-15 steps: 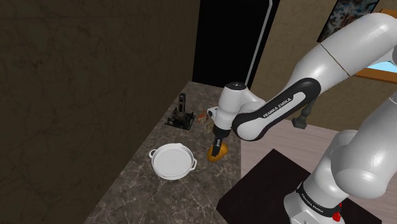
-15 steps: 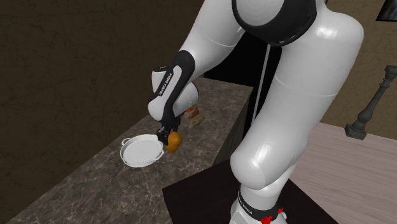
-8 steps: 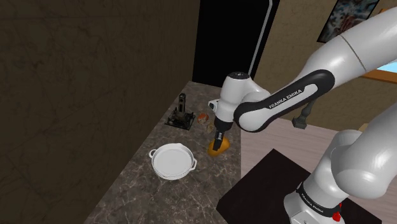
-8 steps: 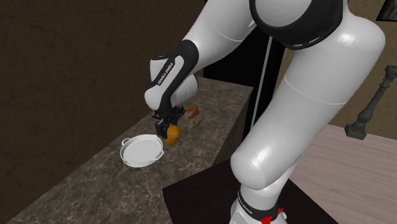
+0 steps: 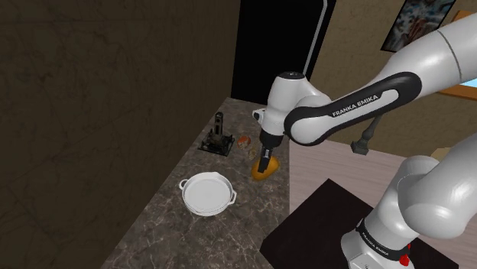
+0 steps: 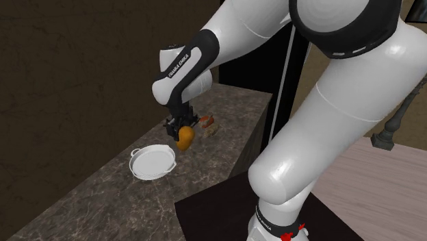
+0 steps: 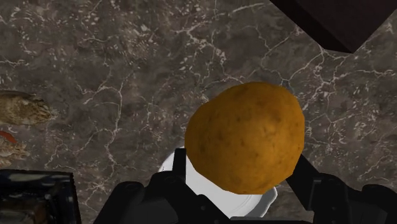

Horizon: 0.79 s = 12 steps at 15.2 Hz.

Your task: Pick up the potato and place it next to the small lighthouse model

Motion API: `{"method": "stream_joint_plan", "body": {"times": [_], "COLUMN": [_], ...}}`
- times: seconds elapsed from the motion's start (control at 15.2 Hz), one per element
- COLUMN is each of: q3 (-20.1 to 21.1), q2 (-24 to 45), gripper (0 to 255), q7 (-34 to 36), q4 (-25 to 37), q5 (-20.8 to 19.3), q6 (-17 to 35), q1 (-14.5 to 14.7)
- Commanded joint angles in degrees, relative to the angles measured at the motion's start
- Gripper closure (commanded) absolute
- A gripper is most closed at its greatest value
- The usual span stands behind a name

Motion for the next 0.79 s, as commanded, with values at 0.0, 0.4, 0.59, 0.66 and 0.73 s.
{"method": "stream_joint_plan", "body": {"times": [0.0,0.4,0.59,0.66,0.73], "q3": [-0.06,-0.37,-0.51,-0.56,-0.6], "q2": [-1.3,-4.31,-5.59,-5.98,-6.35], "gripper": [255,255,255,255,255], "q7": [-0.13,-0.6,-0.79,-0.84,-0.9], "q4": [0.65,3.06,4.44,4.93,5.42], "q5": [0.24,0.62,0.74,0.77,0.8], "q6": [-1.98,-7.39,-10.03,-10.9,-11.76], "q1": [0.14,0.31,0.36,0.38,0.39]}}
